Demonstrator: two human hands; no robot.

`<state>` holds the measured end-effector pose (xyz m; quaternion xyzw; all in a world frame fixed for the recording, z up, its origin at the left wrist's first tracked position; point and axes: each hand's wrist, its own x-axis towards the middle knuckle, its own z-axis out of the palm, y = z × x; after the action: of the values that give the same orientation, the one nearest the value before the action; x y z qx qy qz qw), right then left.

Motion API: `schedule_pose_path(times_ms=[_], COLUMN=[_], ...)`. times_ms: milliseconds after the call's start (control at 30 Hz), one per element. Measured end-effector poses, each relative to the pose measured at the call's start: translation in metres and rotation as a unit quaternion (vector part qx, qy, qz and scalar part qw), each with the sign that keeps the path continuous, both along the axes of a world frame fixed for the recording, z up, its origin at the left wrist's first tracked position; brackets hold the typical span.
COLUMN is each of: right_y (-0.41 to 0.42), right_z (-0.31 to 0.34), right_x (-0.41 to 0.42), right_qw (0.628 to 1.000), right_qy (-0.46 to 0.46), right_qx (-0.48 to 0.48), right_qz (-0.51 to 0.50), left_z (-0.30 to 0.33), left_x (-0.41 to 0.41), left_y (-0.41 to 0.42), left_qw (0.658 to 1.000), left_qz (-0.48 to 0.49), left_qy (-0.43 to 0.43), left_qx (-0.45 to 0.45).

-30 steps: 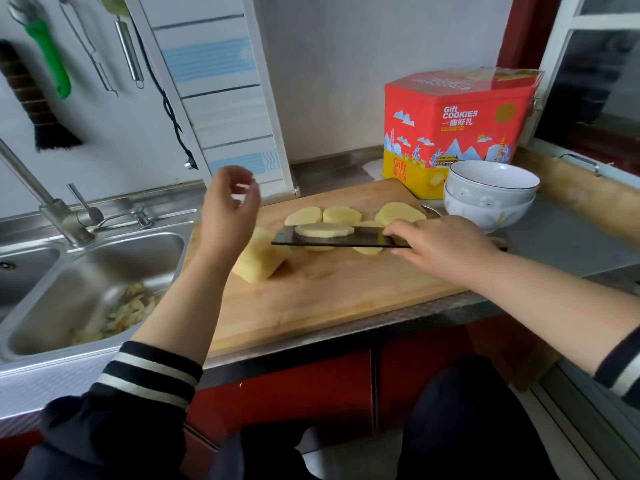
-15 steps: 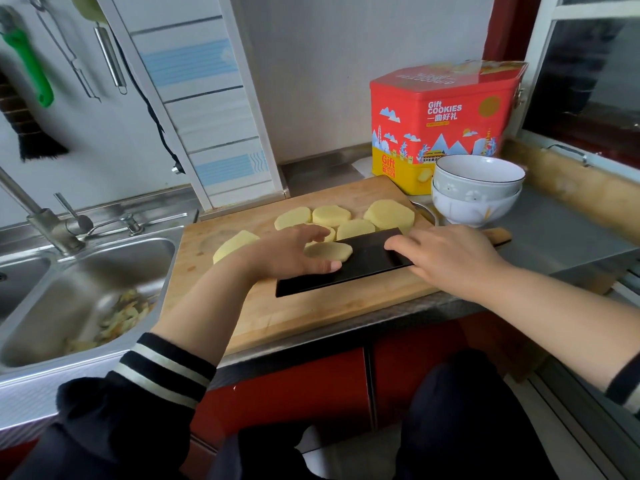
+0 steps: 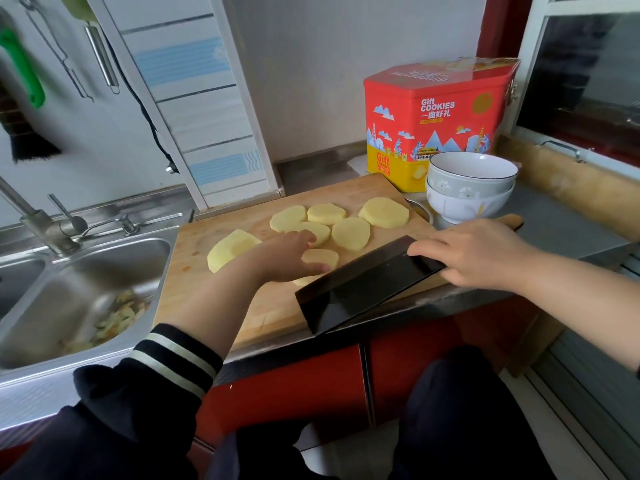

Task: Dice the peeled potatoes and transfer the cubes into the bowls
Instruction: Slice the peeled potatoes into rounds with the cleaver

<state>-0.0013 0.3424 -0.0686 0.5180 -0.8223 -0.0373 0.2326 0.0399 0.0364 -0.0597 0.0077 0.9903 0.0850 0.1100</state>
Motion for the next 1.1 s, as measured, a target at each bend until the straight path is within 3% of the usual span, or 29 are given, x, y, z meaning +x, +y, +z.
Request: schedule_pose_path(times_ms=[100, 200, 333, 433, 533, 700, 1100], right_y=[0.007, 0.007, -0.007, -0.032, -0.065, -0.125, -0.223], right_z=[0.001, 0.001, 0.005, 0.015, 0.027, 0.052, 0.091], right_x=[-0.001, -0.001, 0.001, 0.014, 0.024, 0.029, 0.042], right_qw=[0.999, 0.997, 0.995, 0.984, 0.966, 0.896, 0.838], right_qy=[-0.009, -0.015, -0.030, -0.067, -0.142, -0.371, -0.505], right_qx=[-0.035, -0.074, -0.067, -0.048, -0.084, -0.170, -0.111], right_qz=[0.003, -0.013, -0.074, -0.155, -0.200, -0.173, -0.172], left_z=[0.004, 0.021, 0.027, 0.009, -0.014, -0.036, -0.044], left_x=[0.003, 0.013, 0.027, 0.039, 0.051, 0.056, 0.043], left_y=[0.001, -0.006, -0.042, -0.068, -0.080, -0.083, -0.087], left_qw=[0.998, 0.979, 0.883, 0.828, 0.827, 0.859, 0.861], left_qz=[0.007, 0.028, 0.098, 0.148, 0.120, 0.047, 0.050], left_qy=[0.054, 0.196, 0.439, 0.516, 0.535, 0.505, 0.499], left_qx=[-0.019, 0.039, 0.131, 0.161, 0.125, 0.069, 0.086])
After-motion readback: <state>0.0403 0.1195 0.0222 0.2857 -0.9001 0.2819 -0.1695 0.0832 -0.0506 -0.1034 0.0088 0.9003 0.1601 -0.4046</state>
